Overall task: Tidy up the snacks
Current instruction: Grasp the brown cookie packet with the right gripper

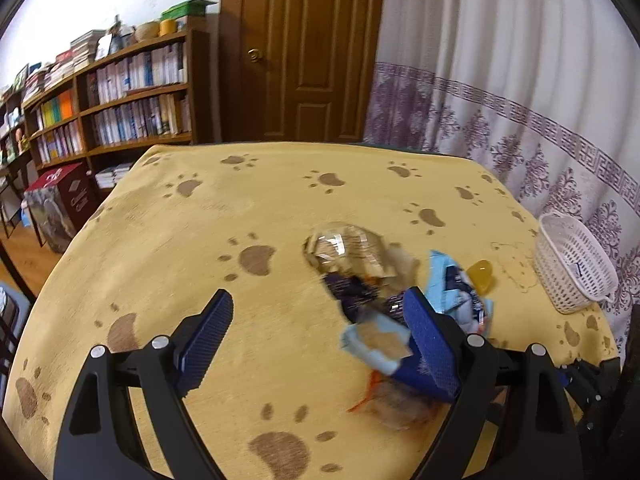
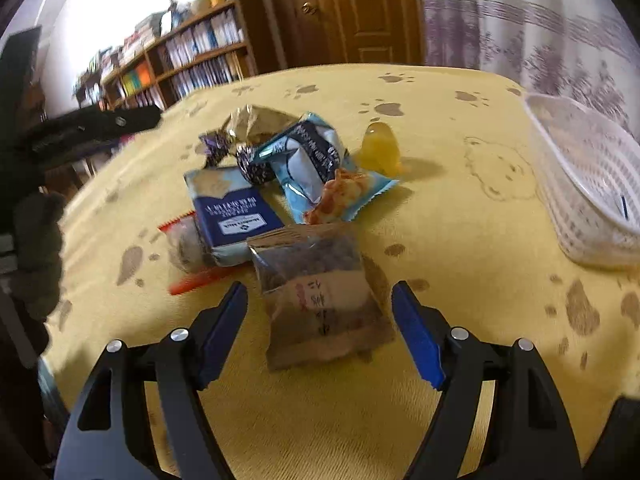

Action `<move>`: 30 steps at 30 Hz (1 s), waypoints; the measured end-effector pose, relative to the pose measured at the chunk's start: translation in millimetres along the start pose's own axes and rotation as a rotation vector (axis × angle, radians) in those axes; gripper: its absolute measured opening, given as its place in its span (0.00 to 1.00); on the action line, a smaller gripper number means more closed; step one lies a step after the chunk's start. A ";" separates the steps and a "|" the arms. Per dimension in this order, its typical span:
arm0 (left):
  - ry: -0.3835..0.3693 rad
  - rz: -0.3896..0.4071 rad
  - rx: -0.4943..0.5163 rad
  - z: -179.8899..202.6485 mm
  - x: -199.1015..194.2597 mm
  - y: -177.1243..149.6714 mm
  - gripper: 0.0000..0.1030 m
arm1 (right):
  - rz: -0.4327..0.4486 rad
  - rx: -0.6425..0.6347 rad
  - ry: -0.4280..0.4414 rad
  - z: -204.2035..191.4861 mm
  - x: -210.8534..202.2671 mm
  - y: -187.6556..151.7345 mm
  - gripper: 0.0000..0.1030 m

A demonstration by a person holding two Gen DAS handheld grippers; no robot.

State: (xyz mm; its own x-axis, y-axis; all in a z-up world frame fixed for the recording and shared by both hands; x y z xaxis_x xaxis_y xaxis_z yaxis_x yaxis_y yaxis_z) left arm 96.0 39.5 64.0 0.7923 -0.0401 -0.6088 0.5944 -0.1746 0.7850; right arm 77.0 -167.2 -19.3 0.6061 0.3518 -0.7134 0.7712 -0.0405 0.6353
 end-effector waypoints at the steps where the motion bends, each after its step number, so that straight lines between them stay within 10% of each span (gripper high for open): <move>1: 0.003 -0.004 -0.007 -3.5 0.3 -1.9 0.84 | -0.011 -0.013 -0.006 -0.5 3.9 0.5 0.77; 30: -0.077 -0.156 0.076 55.2 59.9 -19.5 0.84 | 0.021 0.044 -0.067 19.1 -8.9 -15.2 0.61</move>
State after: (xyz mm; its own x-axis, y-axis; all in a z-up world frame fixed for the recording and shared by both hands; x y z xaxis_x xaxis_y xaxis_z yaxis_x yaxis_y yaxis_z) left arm 124.3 -13.8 6.0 0.6764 -0.0818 -0.7319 0.6948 -0.2587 0.6710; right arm 63.6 -187.6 -28.3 0.6328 0.2869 -0.7192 0.7651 -0.0890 0.6377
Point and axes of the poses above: each gripper's, at about its wrist camera, not at the fingertips, and x roughly the way its jaws point, z to its right, y to its top, the point moved 4 cm from there along x, roughly the way its jaws point, and after that the axes turned 13 degrees about x, right-handed, at the moved point
